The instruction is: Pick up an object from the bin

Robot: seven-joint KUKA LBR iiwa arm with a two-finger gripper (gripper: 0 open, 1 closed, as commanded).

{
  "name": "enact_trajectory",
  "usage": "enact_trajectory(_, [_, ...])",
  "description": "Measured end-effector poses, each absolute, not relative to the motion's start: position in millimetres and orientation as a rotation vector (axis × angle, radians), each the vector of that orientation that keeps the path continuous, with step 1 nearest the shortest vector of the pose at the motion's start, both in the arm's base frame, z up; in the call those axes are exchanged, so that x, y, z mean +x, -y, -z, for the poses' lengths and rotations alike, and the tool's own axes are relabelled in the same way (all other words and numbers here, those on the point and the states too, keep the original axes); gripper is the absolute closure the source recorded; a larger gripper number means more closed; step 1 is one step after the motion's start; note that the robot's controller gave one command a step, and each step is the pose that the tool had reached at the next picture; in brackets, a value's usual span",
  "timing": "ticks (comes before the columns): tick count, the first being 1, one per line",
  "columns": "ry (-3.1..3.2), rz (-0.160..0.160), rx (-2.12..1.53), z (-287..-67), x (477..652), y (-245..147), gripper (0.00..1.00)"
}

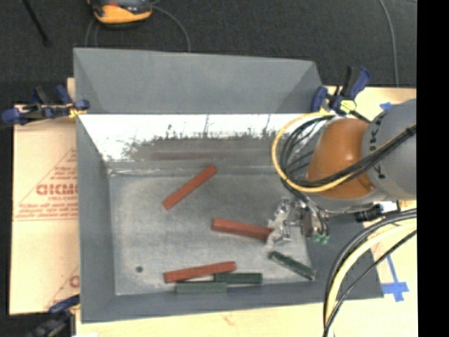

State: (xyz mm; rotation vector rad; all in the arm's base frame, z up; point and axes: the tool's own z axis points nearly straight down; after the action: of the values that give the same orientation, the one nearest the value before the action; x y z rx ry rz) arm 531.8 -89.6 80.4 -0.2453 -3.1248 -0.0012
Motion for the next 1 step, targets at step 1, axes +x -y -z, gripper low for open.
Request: enact_trajectory(1, [3.124, 0.002, -0.276, -115.0, 528.2, 89.4, 1.00])
